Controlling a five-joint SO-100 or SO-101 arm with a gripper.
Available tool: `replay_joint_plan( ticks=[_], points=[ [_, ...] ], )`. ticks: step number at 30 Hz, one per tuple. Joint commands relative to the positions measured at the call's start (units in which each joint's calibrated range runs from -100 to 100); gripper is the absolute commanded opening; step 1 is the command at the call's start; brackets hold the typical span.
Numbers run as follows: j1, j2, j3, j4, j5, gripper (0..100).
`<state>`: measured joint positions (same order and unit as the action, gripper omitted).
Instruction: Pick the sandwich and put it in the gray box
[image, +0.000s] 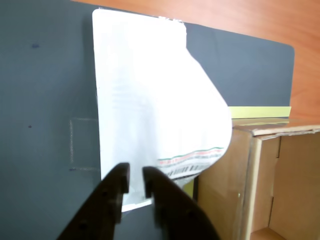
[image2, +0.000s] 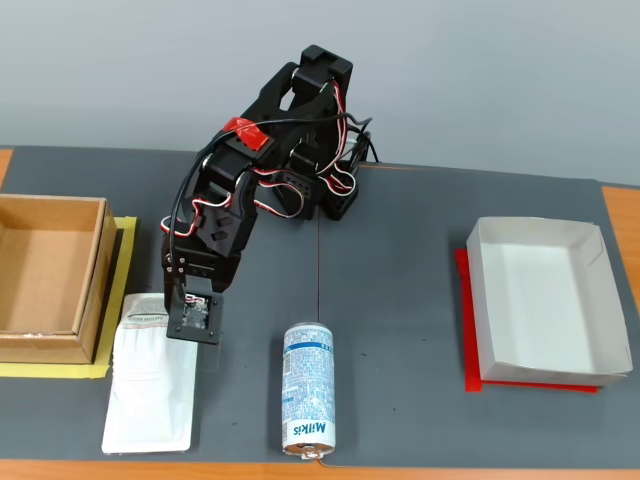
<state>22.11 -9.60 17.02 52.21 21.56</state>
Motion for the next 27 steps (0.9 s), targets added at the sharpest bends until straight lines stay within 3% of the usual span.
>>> replay_joint_plan(
  ticks=[1,5,9,27],
  points=[
    [-0.3,-0.7,-2.2,0.2,0.1,13],
    [-0.3,-0.8,-2.2,0.2,0.2,30],
    [-0.2,-0.3,-2.2,0.2,0.2,39],
    [0.3,3.9,-2.2,-0.5,0.1,40]
  ],
)
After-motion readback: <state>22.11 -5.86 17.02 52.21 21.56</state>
